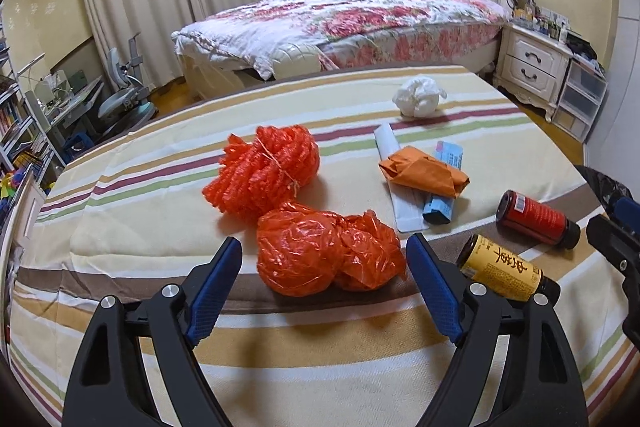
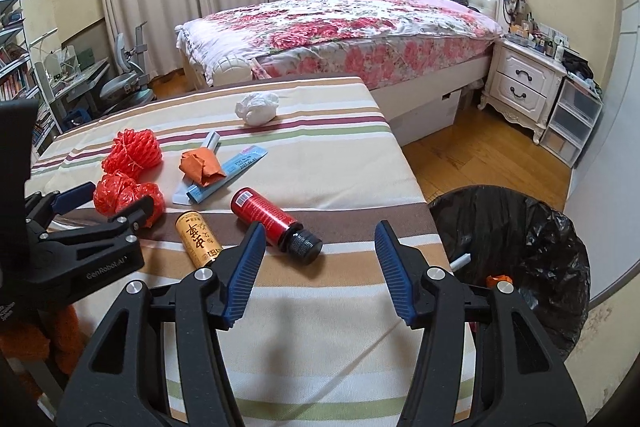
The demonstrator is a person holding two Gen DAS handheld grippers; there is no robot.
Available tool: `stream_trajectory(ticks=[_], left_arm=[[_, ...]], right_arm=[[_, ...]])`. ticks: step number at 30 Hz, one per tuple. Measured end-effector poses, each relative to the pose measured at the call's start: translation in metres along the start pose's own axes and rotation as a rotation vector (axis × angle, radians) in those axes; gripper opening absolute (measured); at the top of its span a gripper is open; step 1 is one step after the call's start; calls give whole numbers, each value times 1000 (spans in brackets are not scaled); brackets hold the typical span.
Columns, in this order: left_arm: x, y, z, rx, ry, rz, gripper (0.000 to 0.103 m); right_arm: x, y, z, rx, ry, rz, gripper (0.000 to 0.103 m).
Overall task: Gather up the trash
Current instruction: 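Grasp the red plastic bag with the left gripper, then grasp the gold bottle with the right gripper while the left gripper holds the red bag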
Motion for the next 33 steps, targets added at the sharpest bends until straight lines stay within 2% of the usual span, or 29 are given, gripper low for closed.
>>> stream_trajectory(ticks=[1,2,3,7,21,33], left_arm=[[1,1,1,2,2,-6,79],[2,3,1,4,-1,-10,71],[3,3,0,7,-8,-8,67],[9,9,0,9,-16,-16,61],[38,39,29,-11,39,-23,59],[59,45,52,-46,74,-9,59]], right_arm=[[0,0,1,-1,2,0,56],[1,0,2,-2,6,2,56],[2,0,4,-3,9,4,56],[6,0,10,-10,24,13,56],[23,-2,47,-76,109,66,56],[28,-32,78,-90,191,168,53]])
Point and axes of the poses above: each gripper's, at about its wrist camera, not at the fingertips, and y roughly against the way its jaws point, z to its left, x to its underside, the point moved 1 cm from there along -y, roughly the way its jaws point, and after that the axes turned 13 degrees about -y, right-handed, at the moved point
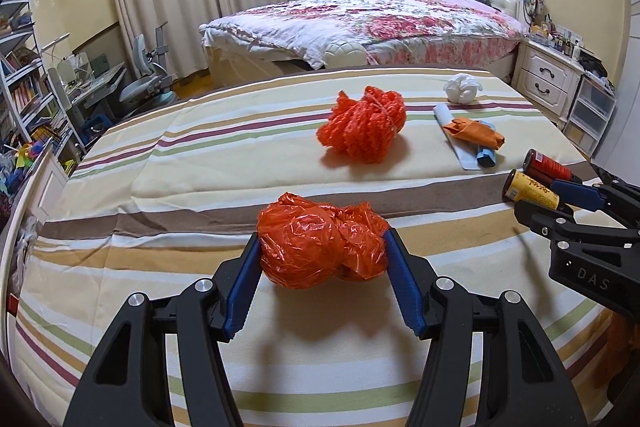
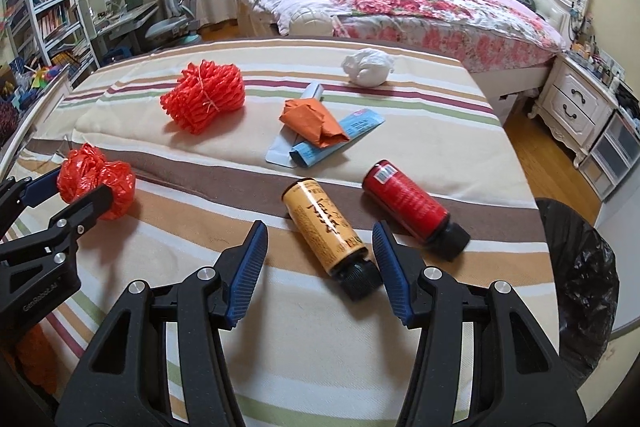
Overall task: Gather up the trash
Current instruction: 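Grasp the gold bottle with the right gripper while the left gripper holds the red bag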
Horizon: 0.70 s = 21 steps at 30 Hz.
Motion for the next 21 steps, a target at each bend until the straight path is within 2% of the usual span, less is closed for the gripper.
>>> stream_trajectory(ticks=[4,14,15,17,21], left_arm=[[3,-2,4,-1,11,6,59],[6,-5,10,11,27,3,59],[7,-4,9,11,27,2,59],[7,-3,9,11,27,-2,59],[8,1,8,12,17,-21,58]], right_arm=[[3,-5,6,-15,7,37,44],[-3,-9,10,-14,-14,31,44],[-3,-10,11,-10,-9,32,42],[-2,-10,13,0,4,27,26],[1,-7,12,-14,-7,24,23]])
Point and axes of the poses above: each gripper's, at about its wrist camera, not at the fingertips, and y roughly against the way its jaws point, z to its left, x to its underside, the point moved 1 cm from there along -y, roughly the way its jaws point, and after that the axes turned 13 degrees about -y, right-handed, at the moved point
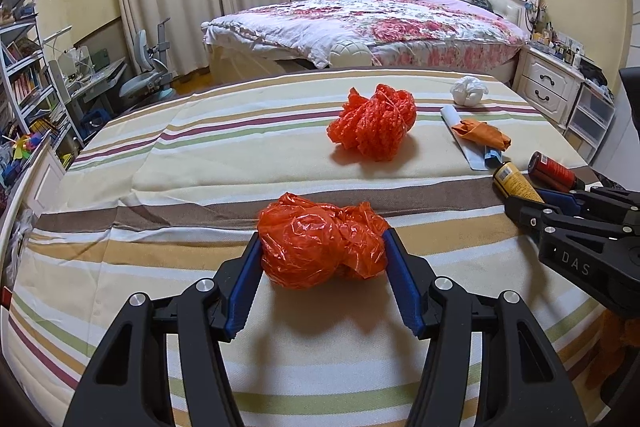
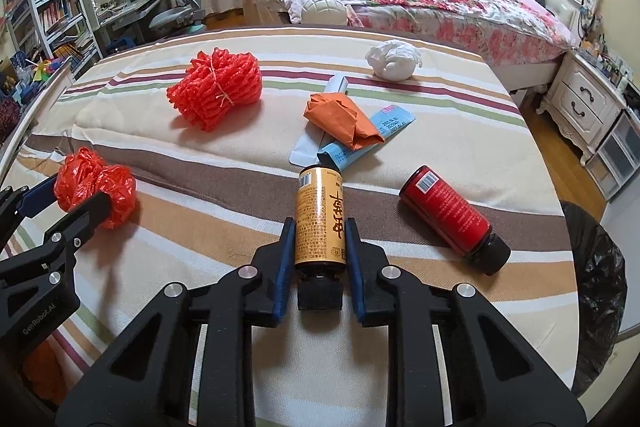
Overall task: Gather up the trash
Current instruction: 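Grasp the gold bottle with the right gripper while the left gripper holds the red bag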
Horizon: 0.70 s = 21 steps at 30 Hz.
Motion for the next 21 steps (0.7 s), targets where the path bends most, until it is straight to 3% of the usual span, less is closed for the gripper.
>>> stream_trajectory(ticks=[10,21], left_arm=[[-3,17,-22,43,-35,-51,58],[-30,44,-77,137,-105,-158,58]], right_arm=[[9,37,-17,-13,-50,-66,23],[12,83,-83,73,-167,-160,23]])
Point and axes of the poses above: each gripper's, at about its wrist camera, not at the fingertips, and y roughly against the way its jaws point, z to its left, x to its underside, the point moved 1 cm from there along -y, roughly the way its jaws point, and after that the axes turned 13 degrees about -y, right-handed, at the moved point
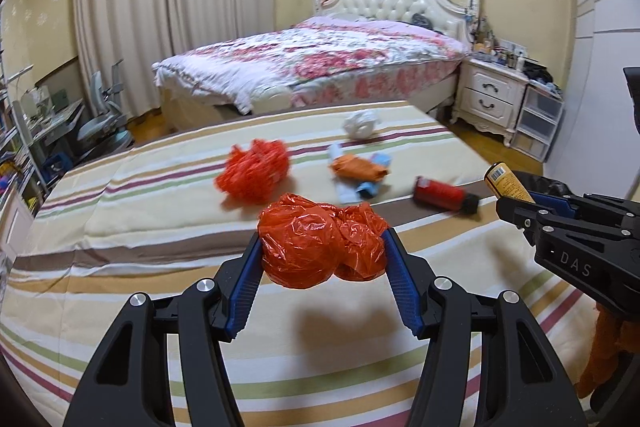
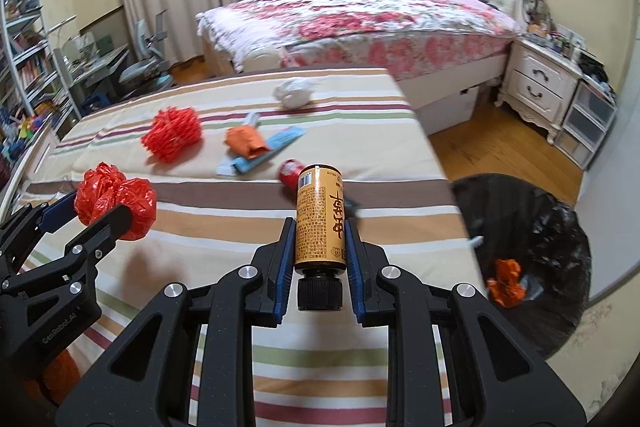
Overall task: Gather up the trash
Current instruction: 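Grasp the gold bottle with the right gripper while the left gripper holds the red bag, then carry the red bag and gold bottle over the black bin and open both grippers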
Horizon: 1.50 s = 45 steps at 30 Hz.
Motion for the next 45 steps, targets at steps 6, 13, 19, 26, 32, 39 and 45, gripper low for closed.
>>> stream_trajectory(ticks=[6,13,19,26,32,39,45], left_arm=[[-26,2,-48,69,-72,-52,58],[-58,-1,-107,142,-165,-114,58],[-78,-14,-148,177,-219,-141,58],[-92,-45,-172,200,-221,-100,58],[-100,-69,-188,192,-237,-78,58],[-103,-87,-201,200,-255,-52,58],[-104,-96,-201,194,-241,-31,75]], right_arm=[[-10,16,-48,69,-72,-55,23],[-19,26,-106,158,-148,-107,23],[-24,28,-146,208,-208,-133,23],[-29,17,-173,234,-248,-139,23],[-28,0,-187,264,-268,-125,23],[-29,-12,-198,276,-297,-111,23],[-30,-14,-204,308,-325,-132,39]])
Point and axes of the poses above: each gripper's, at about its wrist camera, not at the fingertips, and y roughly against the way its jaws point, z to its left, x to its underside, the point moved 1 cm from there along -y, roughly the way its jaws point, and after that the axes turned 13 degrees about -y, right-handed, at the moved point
